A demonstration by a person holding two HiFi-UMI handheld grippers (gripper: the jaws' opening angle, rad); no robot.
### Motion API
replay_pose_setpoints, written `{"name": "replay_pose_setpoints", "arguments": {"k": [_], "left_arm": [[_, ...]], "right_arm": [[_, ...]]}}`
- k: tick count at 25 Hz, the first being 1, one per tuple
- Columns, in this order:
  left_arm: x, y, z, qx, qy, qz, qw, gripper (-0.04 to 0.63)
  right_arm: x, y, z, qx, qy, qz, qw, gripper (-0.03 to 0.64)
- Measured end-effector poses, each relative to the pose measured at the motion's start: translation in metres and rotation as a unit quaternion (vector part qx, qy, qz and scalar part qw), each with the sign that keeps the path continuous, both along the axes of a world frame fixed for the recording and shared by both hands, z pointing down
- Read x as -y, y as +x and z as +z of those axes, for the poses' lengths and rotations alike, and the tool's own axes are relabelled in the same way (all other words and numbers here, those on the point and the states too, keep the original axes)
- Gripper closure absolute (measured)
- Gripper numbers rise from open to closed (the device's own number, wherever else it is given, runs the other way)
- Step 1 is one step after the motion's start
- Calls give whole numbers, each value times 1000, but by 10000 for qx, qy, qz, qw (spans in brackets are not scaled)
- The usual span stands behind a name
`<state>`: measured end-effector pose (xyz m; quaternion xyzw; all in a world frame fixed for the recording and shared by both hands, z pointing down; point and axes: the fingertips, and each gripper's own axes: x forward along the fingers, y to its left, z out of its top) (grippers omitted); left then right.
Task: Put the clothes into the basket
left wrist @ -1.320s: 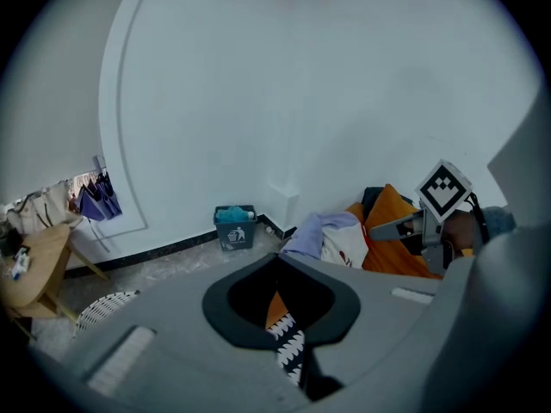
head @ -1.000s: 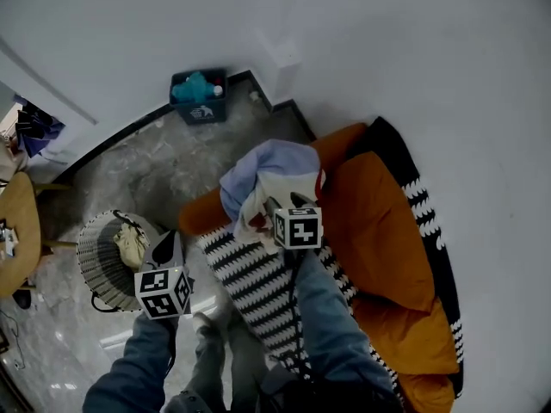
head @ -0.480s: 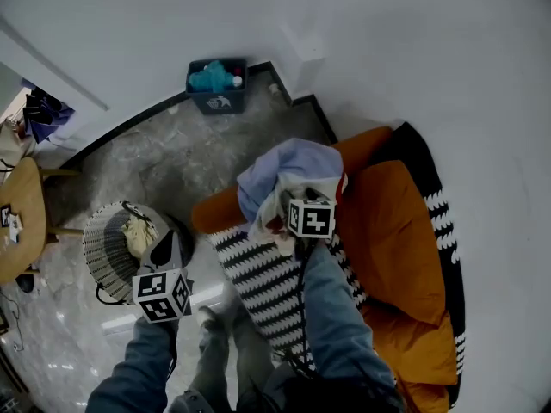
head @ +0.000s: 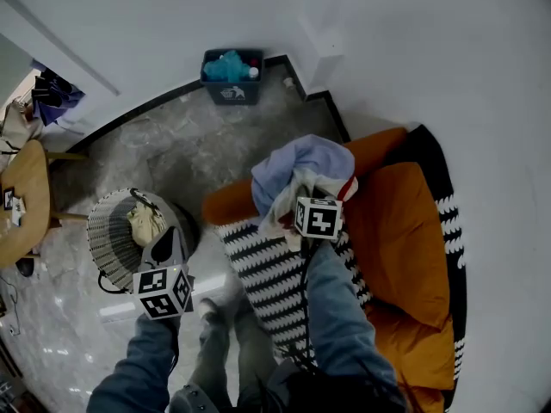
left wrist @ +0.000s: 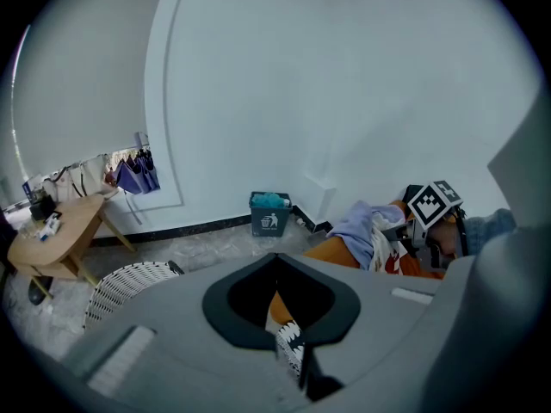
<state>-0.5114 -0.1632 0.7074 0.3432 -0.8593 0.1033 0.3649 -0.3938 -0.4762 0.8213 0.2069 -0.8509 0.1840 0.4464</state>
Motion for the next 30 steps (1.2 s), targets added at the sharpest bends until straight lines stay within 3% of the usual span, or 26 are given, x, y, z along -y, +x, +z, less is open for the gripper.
{"name": "replay_pose_setpoints", "arguments": {"k": [8, 13, 22, 30], "left_arm": [[-10, -1, -22, 79, 266, -152, 9995, 585], [-10, 2, -57, 182, 439, 103, 9988, 585], [-47, 23, -134, 261, 585, 446, 9969, 584], [-88, 36, -214, 694, 1171, 565, 9891, 584]], "right_arm": [[-19, 10, -45, 83, 217, -183, 9996, 570], [-42, 20, -98, 216, 334, -108, 9991, 571], [-103, 38, -224, 667, 818, -98, 9944, 571], [-163, 40, -335, 1186, 1292, -267, 9841, 571]]}}
